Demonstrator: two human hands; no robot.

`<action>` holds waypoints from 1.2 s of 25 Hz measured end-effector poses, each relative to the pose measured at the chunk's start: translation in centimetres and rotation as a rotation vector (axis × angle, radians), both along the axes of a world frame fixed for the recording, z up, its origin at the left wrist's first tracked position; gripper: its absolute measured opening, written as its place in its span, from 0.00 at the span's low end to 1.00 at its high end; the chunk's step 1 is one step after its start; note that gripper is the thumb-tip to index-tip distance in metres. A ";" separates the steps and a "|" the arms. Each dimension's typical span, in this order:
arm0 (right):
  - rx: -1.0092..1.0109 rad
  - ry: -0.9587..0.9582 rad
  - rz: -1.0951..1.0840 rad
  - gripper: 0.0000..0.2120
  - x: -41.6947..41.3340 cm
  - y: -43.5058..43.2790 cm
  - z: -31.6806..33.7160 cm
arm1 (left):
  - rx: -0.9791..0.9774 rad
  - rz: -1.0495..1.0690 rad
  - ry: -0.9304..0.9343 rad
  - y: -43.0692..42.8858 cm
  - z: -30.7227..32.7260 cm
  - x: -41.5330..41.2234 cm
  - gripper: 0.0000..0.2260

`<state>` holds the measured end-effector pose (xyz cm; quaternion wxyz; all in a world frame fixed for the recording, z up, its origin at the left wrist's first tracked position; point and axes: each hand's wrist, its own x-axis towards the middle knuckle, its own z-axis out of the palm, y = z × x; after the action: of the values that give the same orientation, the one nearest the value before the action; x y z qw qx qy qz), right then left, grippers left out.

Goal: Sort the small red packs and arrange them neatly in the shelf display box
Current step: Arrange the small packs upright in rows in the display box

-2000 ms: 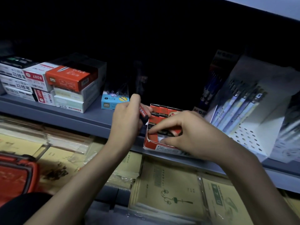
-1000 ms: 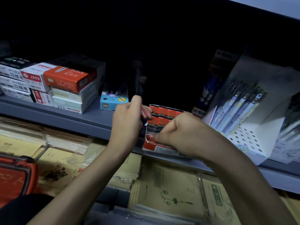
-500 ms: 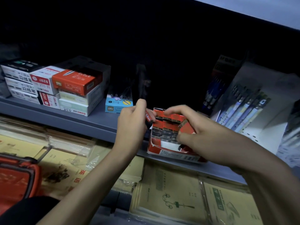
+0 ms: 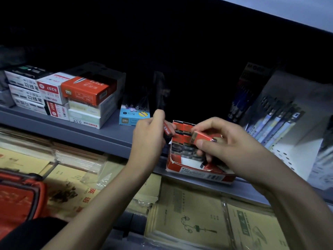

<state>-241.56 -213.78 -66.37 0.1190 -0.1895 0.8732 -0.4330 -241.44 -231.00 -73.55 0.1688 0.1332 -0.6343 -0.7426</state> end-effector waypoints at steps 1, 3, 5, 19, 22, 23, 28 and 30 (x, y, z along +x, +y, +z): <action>0.028 0.052 -0.009 0.10 -0.1 -0.1 0.0 | -0.004 0.001 -0.003 0.0 0.0 0.0 0.22; 0.028 0.099 -0.039 0.12 -0.3 -0.4 -0.3 | -0.009 0.001 0.000 -0.1 0.0 -0.1 0.23; -0.047 0.063 -0.079 0.12 -0.3 -0.8 -0.6 | -0.004 0.003 0.009 -0.1 -0.1 -0.1 0.23; -0.066 0.068 -0.125 0.06 0.0 -2.1 -2.5 | -0.004 0.003 0.003 0.0 -0.2 -0.3 0.21; 0.003 0.161 -0.139 0.06 0.5 -2.6 -3.1 | 0.002 0.004 0.007 0.0 -0.3 -0.4 0.21; 0.019 0.188 -0.151 0.06 0.8 -2.7 -3.3 | 0.010 0.001 0.006 0.0 -0.3 -0.4 0.22; -0.070 0.359 -0.213 0.05 1.0 -2.4 -2.7 | 0.165 -0.114 0.091 -0.4 0.1 0.3 0.28; -0.216 0.397 -0.157 0.05 1.4 -2.5 -1.8 | 0.163 -0.173 0.140 -0.1 0.6 1.0 0.29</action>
<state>-240.18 -216.32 -68.19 -0.1100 -0.2140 0.8402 -0.4861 -240.42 -231.06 -72.98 0.1365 0.0389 -0.5675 -0.8110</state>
